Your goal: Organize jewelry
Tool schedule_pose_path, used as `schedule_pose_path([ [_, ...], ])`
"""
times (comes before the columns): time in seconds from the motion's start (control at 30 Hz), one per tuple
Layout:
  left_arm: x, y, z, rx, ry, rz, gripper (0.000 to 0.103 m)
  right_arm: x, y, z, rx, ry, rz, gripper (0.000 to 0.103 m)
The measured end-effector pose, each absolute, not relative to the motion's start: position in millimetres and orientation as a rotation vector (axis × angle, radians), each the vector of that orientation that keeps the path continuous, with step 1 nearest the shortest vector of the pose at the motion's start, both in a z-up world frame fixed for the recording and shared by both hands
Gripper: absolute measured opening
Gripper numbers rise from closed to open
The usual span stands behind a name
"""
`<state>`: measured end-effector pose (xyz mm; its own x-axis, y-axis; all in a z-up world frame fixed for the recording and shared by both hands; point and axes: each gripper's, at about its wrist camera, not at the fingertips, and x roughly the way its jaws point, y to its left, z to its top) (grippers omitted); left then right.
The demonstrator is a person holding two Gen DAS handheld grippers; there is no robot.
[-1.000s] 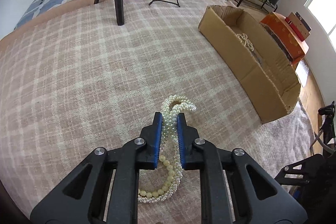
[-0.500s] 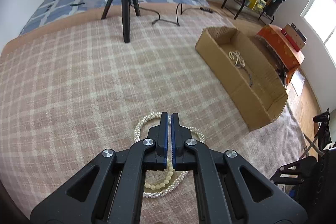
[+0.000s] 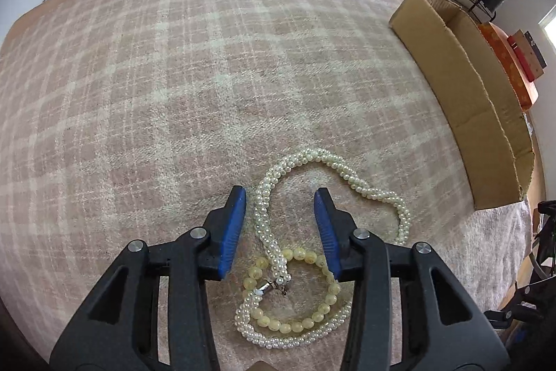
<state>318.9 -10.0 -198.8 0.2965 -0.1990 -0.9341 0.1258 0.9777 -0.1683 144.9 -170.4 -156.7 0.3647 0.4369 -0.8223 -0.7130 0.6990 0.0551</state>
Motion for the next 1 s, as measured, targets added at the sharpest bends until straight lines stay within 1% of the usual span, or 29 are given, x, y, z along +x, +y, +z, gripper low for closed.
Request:
schedule_pose_path([
  [0.03, 319, -11, -201, -0.059, 1.251, -0.216, 0.041, 146, -171, -156, -0.335, 0.936, 0.758, 0.008],
  [0.1, 319, -13, -203, -0.046, 1.238, -0.207, 0.033, 146, -171, -156, -0.334, 0.933, 0.758, 0.008],
  [0.13, 319, -12, -204, -0.041, 1.232, -0.204, 0.025, 147, -171, -156, -0.334, 0.933, 0.757, 0.008],
  [0.17, 319, -12, -204, -0.048, 1.226, -0.209, 0.010, 147, -171, -156, -0.334, 0.933, 0.754, 0.008],
  [0.2, 320, -10, -203, -0.066, 1.226, -0.219, 0.006, 148, -171, -156, -0.333, 0.933, 0.752, 0.008],
  [0.43, 312, 5, -186, -0.126, 1.201, -0.232, 0.006, 148, -172, -150, -0.333, 0.915, 0.743, 0.008],
  [0.73, 287, 24, -129, -0.252, 1.098, -0.298, 0.006, 147, -177, -138, -0.319, 0.883, 0.721, 0.008],
  [1.0, 271, 16, -73, -0.278, 0.986, -0.362, 0.006, 148, -186, -120, -0.297, 0.835, 0.692, 0.008],
])
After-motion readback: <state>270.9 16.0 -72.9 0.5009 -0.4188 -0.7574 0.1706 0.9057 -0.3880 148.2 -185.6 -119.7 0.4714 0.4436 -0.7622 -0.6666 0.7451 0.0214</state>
